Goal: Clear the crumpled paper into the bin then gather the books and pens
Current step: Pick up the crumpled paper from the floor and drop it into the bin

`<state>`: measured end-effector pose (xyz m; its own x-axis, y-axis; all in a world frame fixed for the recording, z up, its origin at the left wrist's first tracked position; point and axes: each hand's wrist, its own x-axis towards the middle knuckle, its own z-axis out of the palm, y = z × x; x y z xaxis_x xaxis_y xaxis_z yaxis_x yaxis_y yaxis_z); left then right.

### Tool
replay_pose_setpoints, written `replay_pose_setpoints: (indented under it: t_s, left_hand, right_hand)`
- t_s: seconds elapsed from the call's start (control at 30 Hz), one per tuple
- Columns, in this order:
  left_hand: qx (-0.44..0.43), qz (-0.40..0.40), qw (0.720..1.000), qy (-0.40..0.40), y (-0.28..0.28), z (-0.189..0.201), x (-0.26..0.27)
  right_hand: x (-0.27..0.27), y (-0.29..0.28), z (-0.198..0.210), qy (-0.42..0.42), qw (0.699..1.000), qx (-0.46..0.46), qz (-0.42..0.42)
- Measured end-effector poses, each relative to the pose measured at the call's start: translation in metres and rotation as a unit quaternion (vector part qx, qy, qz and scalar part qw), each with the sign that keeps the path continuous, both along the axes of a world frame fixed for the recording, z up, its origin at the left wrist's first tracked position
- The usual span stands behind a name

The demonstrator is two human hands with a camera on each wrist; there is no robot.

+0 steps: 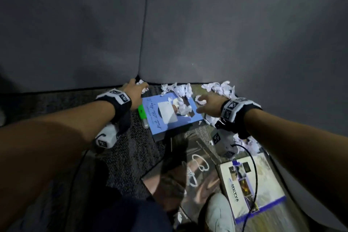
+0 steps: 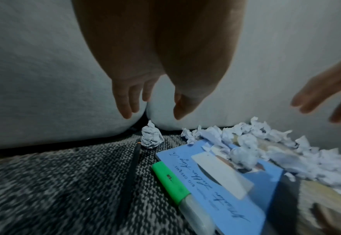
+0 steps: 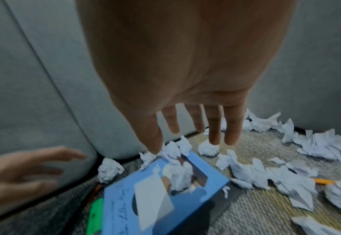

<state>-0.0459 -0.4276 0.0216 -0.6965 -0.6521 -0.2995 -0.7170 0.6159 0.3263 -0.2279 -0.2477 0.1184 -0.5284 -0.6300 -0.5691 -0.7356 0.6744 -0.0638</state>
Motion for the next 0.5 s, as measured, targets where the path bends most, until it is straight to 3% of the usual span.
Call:
replay_pose_setpoints:
  t_s: [0.17,0.37,0.5]
  left_hand:
    - [-0.022,0.01,0.999,-0.029,-0.028,-0.049,-0.063]
    - [-0.156,0.025,0.982,-0.102,-0.038,-0.082,-0.083]
    - [-0.179,-0.013,0.978,-0.11,-0.038,-0.081,-0.084]
  right_hand:
    - [-0.054,-0.003,-0.066,-0.015,0.999,-0.041,-0.01]
    - [-0.105,-0.051,-0.108,-0.014,0.991,-0.121,0.046]
    - [-0.122,-0.088,-0.144,-0.042,0.987,-0.154,-0.033]
